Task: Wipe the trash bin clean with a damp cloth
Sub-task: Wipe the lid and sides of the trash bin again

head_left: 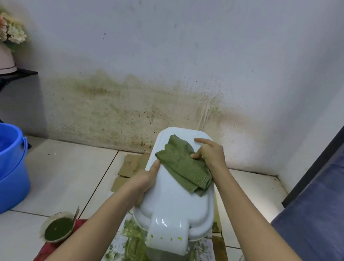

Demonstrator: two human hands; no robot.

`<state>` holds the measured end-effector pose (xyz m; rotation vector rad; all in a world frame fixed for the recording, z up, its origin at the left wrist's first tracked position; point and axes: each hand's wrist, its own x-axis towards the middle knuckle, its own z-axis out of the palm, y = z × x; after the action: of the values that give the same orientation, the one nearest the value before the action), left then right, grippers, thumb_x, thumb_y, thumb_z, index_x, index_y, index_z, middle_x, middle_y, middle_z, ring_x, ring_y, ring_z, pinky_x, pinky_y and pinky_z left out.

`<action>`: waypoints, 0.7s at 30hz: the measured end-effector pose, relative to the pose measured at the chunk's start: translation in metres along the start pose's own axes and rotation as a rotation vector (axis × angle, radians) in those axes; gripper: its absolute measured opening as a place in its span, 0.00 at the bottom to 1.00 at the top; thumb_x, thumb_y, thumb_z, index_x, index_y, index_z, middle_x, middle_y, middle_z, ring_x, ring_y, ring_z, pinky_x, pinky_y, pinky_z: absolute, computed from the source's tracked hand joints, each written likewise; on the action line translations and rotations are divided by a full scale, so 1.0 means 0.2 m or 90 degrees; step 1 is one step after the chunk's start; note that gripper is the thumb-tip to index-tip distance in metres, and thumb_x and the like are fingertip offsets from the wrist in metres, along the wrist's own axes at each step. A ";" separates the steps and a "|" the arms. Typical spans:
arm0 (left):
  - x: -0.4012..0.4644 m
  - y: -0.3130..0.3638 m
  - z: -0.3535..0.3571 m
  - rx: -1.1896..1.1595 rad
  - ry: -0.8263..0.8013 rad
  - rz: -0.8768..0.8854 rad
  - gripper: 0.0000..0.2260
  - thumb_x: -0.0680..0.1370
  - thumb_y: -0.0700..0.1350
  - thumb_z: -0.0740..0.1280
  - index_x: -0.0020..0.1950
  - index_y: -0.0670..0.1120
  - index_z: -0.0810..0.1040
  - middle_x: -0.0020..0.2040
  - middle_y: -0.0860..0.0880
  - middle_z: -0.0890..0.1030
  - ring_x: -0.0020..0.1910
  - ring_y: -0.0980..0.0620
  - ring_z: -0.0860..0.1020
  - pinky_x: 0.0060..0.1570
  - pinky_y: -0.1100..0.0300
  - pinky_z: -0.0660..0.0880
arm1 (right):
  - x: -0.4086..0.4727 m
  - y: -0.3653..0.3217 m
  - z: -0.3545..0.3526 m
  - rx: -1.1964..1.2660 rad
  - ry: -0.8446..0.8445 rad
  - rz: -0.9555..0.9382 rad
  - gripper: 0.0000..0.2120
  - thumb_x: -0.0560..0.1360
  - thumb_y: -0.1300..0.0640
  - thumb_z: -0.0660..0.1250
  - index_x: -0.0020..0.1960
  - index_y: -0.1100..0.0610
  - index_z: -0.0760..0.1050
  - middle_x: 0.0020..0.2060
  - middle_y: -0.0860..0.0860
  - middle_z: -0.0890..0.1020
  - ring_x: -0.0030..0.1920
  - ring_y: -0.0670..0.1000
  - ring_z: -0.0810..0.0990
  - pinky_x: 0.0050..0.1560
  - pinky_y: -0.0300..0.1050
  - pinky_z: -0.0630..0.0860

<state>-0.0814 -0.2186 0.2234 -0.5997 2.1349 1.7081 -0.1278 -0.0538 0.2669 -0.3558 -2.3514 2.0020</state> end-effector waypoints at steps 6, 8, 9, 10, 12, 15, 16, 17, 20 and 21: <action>0.02 -0.08 0.06 -0.084 0.012 -0.067 0.27 0.80 0.58 0.57 0.69 0.37 0.66 0.67 0.40 0.72 0.65 0.40 0.71 0.49 0.53 0.64 | -0.01 0.34 0.01 0.009 0.022 0.081 0.31 0.68 0.58 0.72 0.69 0.54 0.68 0.64 0.52 0.72 0.61 0.55 0.73 0.61 0.51 0.72; 0.03 -0.07 0.06 -0.102 0.012 -0.063 0.28 0.79 0.58 0.57 0.68 0.37 0.66 0.66 0.40 0.72 0.64 0.40 0.71 0.49 0.52 0.65 | -0.06 0.43 0.01 -0.004 0.025 0.095 0.40 0.64 0.43 0.75 0.71 0.52 0.65 0.66 0.51 0.72 0.64 0.55 0.73 0.65 0.55 0.70; 0.02 -0.07 0.07 -0.117 0.016 -0.052 0.28 0.79 0.58 0.58 0.68 0.37 0.67 0.65 0.40 0.73 0.62 0.40 0.72 0.49 0.51 0.67 | -0.09 0.46 0.01 -0.004 0.022 0.093 0.46 0.59 0.36 0.75 0.71 0.51 0.65 0.66 0.50 0.73 0.64 0.55 0.73 0.67 0.56 0.68; 0.03 -0.07 0.08 -0.132 0.015 -0.042 0.27 0.79 0.58 0.59 0.66 0.37 0.69 0.65 0.40 0.74 0.59 0.41 0.74 0.51 0.50 0.69 | -0.10 0.49 0.02 0.001 0.027 0.086 0.52 0.52 0.31 0.74 0.71 0.49 0.66 0.65 0.49 0.75 0.65 0.55 0.73 0.68 0.57 0.67; 0.03 -0.07 0.08 -0.161 0.009 -0.022 0.24 0.79 0.58 0.59 0.62 0.39 0.71 0.61 0.40 0.76 0.52 0.43 0.74 0.52 0.50 0.71 | -0.10 0.48 0.00 0.020 0.044 0.066 0.56 0.45 0.28 0.75 0.69 0.50 0.69 0.61 0.48 0.78 0.63 0.55 0.75 0.66 0.57 0.70; 0.05 -0.04 0.08 -0.204 0.028 0.018 0.15 0.79 0.56 0.59 0.54 0.45 0.69 0.52 0.42 0.76 0.51 0.43 0.75 0.55 0.47 0.73 | -0.10 0.39 -0.02 -0.008 0.047 0.026 0.43 0.61 0.40 0.77 0.70 0.54 0.68 0.61 0.50 0.78 0.62 0.55 0.76 0.64 0.54 0.72; 0.05 -0.04 0.08 -0.214 0.034 0.025 0.15 0.79 0.56 0.59 0.55 0.45 0.69 0.52 0.43 0.76 0.51 0.43 0.75 0.55 0.46 0.74 | -0.09 0.38 -0.02 -0.032 0.049 0.016 0.40 0.65 0.42 0.76 0.71 0.55 0.67 0.62 0.51 0.77 0.63 0.55 0.75 0.64 0.54 0.71; 0.06 -0.05 0.08 -0.225 0.037 0.025 0.17 0.79 0.57 0.59 0.58 0.44 0.70 0.52 0.43 0.76 0.51 0.43 0.75 0.55 0.46 0.74 | -0.10 0.38 -0.02 -0.063 0.045 0.009 0.39 0.66 0.41 0.74 0.71 0.55 0.67 0.63 0.52 0.76 0.64 0.56 0.74 0.65 0.54 0.71; 0.06 -0.08 0.09 -0.210 0.058 -0.010 0.23 0.79 0.57 0.60 0.61 0.38 0.71 0.54 0.41 0.77 0.49 0.44 0.74 0.50 0.51 0.73 | -0.11 0.41 0.02 -0.131 0.031 -0.005 0.39 0.59 0.30 0.70 0.61 0.53 0.72 0.62 0.53 0.77 0.62 0.56 0.75 0.61 0.51 0.72; 0.07 -0.09 0.09 -0.191 0.058 -0.018 0.24 0.79 0.57 0.60 0.61 0.37 0.71 0.55 0.41 0.77 0.48 0.45 0.74 0.49 0.52 0.72 | -0.10 0.43 0.03 -0.139 0.035 0.002 0.42 0.57 0.29 0.68 0.63 0.54 0.72 0.62 0.53 0.77 0.61 0.56 0.76 0.61 0.52 0.72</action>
<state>-0.0842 -0.2053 0.1982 -0.7991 1.9308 2.0381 -0.0961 -0.0508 0.1840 -0.4151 -2.5404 1.7160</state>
